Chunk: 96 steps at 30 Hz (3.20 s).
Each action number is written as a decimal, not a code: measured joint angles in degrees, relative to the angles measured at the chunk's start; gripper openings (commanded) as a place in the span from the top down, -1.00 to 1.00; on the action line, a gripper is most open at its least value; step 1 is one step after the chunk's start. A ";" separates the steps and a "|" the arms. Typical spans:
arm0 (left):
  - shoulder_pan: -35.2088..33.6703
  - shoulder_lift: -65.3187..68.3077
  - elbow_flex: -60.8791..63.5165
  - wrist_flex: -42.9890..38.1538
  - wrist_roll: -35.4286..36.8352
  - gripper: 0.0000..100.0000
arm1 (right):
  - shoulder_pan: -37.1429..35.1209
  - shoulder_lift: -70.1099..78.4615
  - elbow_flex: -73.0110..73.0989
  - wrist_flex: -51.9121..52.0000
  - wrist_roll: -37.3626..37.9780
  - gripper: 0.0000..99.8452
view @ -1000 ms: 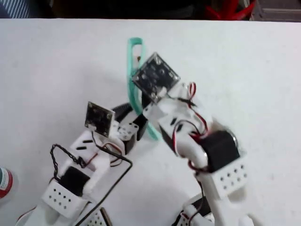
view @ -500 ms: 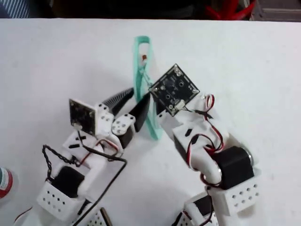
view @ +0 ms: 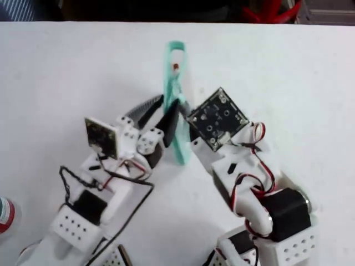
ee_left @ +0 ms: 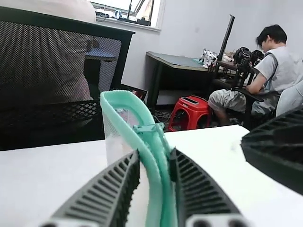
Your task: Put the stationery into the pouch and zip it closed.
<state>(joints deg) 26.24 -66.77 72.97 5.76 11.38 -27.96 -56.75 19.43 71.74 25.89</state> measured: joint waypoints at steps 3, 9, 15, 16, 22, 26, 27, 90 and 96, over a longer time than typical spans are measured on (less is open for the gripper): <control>0.09 3.43 -0.09 -3.52 -3.08 0.94 | -0.26 -0.09 0.00 0.00 0.00 0.68; 2.37 3.78 -0.18 -3.69 -4.48 0.94 | -1.14 1.67 0.00 0.00 0.00 0.65; 2.29 0.35 2.20 -3.16 -4.66 0.94 | -5.36 2.55 1.93 0.00 0.00 0.60; 2.29 -0.70 2.81 -3.16 -4.84 0.94 | -5.45 2.99 2.20 -0.26 0.00 0.56; 2.29 -6.42 5.98 -1.67 -4.84 0.95 | -5.45 7.47 2.90 -3.16 0.00 0.52; 2.20 -10.11 5.98 3.52 -4.84 0.95 | -5.45 10.99 2.90 -5.54 0.00 0.52; 2.20 -11.08 5.98 4.57 -4.84 0.95 | -5.45 11.69 2.90 -6.07 0.00 0.52; 4.84 -17.14 8.09 12.04 -3.25 0.71 | -4.31 -7.12 8.18 -9.76 0.09 0.96; 4.84 -17.32 8.09 11.43 -3.16 0.71 | -7.65 -2.20 -2.99 -0.09 0.09 0.96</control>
<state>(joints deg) 31.08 -84.09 81.05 17.19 8.22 -35.60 -58.95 16.44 71.65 25.98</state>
